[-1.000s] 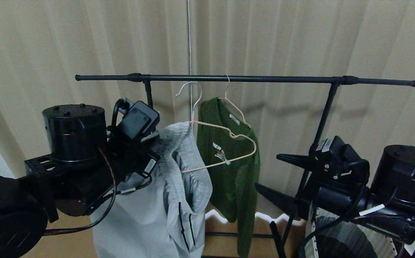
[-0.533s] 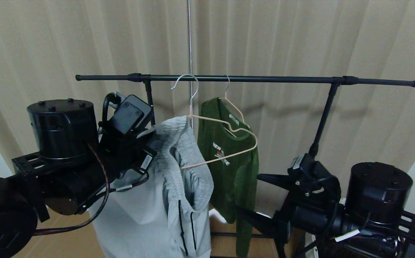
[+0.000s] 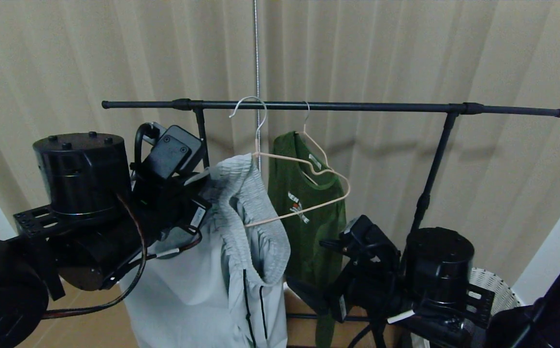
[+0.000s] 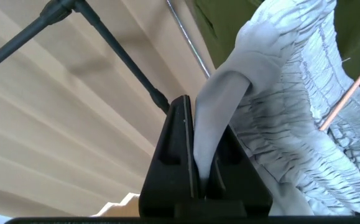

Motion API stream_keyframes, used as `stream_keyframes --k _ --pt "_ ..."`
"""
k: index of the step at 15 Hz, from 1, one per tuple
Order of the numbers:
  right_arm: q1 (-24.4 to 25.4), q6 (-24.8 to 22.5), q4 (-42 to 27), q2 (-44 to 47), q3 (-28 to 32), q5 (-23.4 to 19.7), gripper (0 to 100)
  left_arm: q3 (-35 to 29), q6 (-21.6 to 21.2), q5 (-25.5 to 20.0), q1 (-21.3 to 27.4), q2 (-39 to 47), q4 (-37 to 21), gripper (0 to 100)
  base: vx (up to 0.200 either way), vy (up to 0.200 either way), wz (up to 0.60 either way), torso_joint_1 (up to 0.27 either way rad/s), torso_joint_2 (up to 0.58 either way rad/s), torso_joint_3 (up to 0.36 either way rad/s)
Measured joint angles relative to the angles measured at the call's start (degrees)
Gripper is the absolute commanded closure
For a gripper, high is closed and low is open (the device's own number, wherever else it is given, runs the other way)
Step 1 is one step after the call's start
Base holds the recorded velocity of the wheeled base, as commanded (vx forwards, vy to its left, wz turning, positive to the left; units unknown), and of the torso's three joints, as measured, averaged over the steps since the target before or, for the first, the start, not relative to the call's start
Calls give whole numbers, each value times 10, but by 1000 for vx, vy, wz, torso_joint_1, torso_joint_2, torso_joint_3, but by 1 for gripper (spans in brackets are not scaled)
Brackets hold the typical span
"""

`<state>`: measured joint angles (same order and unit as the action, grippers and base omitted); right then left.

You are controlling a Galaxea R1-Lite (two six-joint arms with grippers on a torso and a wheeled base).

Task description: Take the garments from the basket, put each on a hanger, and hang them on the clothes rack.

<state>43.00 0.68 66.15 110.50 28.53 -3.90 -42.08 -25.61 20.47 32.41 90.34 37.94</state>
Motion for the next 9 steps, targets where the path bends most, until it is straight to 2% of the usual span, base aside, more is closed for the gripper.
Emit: stream_keyframes --k 3,9 --pt "-6 0 0 43 41 22 0 23 2 -27 5 -12 31 100 0 0 0 0 0 0" --pt "-46 1 1 97 79 43 0 34 5 -31 27 -29 35 100 0 0 0 0 0 0"
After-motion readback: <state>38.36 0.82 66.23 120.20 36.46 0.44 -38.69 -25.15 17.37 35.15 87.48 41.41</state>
